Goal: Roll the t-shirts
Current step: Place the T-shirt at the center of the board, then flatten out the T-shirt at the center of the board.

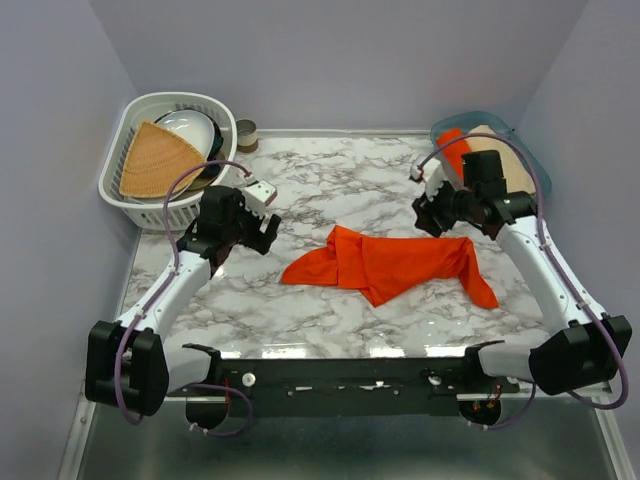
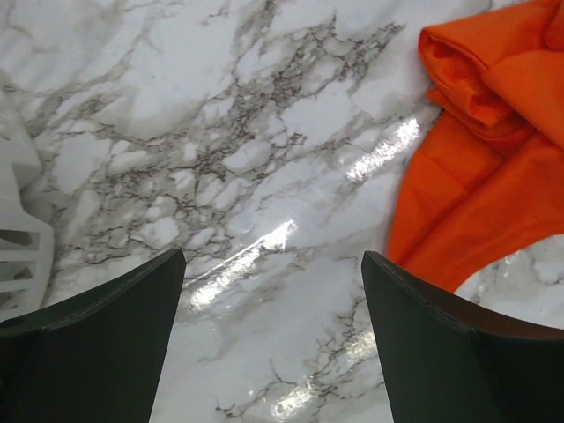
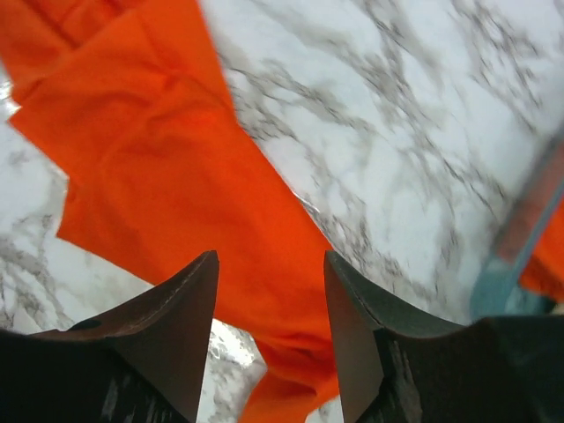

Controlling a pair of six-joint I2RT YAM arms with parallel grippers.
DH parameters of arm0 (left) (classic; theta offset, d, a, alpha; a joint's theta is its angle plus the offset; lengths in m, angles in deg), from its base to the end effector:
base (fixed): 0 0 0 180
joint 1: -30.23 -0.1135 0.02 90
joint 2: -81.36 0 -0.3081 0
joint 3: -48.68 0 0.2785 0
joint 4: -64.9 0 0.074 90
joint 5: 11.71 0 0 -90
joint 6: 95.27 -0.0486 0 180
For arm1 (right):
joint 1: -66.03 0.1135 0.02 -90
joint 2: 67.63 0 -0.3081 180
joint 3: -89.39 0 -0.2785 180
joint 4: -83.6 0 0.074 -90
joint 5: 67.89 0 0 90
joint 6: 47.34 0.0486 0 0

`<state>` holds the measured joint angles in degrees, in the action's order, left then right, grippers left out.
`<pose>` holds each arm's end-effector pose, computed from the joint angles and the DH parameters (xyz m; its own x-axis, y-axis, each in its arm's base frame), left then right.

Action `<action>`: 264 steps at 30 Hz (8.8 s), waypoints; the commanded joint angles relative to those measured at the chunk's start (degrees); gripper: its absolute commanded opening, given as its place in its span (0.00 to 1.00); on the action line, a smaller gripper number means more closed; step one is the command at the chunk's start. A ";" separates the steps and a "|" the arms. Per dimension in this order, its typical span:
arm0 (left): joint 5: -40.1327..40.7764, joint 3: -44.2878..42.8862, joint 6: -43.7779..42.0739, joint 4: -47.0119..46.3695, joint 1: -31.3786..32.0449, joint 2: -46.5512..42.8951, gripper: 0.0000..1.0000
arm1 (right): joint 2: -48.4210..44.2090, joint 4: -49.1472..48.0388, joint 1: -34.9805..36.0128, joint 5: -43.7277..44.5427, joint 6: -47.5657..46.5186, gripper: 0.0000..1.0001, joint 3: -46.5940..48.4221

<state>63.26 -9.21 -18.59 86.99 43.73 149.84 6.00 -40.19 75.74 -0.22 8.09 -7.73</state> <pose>0.2718 -0.0782 0.2836 -0.4101 0.3273 -0.8513 0.5469 0.8352 0.0577 0.2820 0.0670 0.3669 -0.3597 -0.5940 -0.7196 -0.7477 0.6448 -0.1586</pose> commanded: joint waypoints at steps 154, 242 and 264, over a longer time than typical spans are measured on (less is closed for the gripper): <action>-9.34 -28.84 -10.38 46.86 24.65 19.86 0.29 | -9.12 -8.08 -24.92 -7.64 30.61 0.57 -3.73; -22.85 -25.39 -96.19 65.33 49.16 35.13 0.58 | -10.87 -2.99 -24.92 -5.71 27.27 0.58 -10.32; -21.71 -27.58 -88.81 54.34 52.42 45.76 0.15 | -12.10 -2.55 -24.92 -4.04 26.13 0.58 -11.02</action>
<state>40.53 -35.99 -108.01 144.74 95.88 192.62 -5.50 -43.92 50.69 -5.68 35.13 -18.79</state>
